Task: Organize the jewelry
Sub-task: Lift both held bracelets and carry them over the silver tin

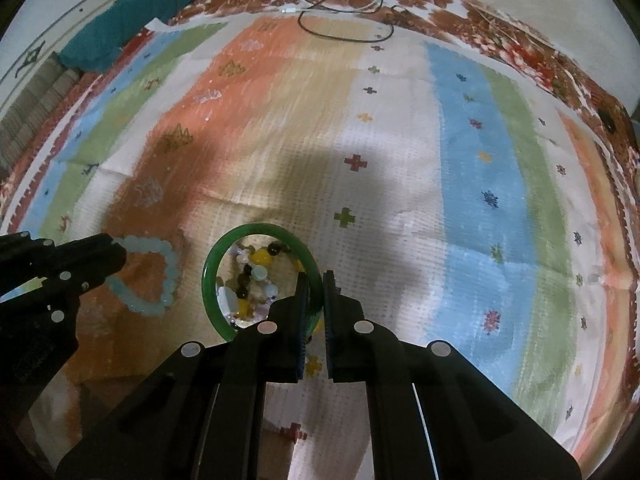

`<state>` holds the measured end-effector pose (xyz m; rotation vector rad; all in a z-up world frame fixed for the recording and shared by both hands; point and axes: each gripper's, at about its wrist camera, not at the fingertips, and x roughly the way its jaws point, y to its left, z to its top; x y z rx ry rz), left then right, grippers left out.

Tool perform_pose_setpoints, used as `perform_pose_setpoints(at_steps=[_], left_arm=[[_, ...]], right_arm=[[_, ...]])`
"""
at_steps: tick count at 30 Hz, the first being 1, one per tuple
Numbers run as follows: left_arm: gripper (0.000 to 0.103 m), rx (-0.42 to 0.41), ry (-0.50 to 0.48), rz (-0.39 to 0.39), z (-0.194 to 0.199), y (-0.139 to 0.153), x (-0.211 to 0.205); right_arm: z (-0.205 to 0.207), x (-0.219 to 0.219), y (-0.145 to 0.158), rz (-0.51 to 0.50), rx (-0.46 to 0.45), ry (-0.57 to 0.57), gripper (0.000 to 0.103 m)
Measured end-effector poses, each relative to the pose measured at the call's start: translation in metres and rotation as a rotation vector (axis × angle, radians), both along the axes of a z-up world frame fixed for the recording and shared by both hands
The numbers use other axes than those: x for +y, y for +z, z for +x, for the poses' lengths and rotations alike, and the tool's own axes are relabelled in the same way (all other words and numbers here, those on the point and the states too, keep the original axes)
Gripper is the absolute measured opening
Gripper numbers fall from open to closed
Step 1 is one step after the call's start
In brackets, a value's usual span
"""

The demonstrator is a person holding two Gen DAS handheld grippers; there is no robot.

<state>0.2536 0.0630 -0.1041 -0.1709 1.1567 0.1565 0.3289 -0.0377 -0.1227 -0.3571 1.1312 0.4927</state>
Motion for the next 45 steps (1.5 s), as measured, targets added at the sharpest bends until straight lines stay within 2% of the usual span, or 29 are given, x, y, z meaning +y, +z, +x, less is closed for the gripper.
perform_pose_setpoints(at_steps=[15, 28, 45], left_arm=[[0.011, -0.055, -0.015, -0.005, -0.017, 0.027, -0.012], [0.011, -0.16, -0.046, -0.02, -0.051, 0.069, -0.028], [0.011, -0.227, -0.072, -0.048, -0.09, 0.09, -0.047]], right_arm=[[-0.016, -0.016, 0.016, 0.033, -0.01, -0.033, 0.008], [-0.037, -0.027, 0.04, 0.1, -0.033, -0.036, 0.008], [-0.073, -0.039, 0.059, 0.137, -0.065, -0.024, 0.008]])
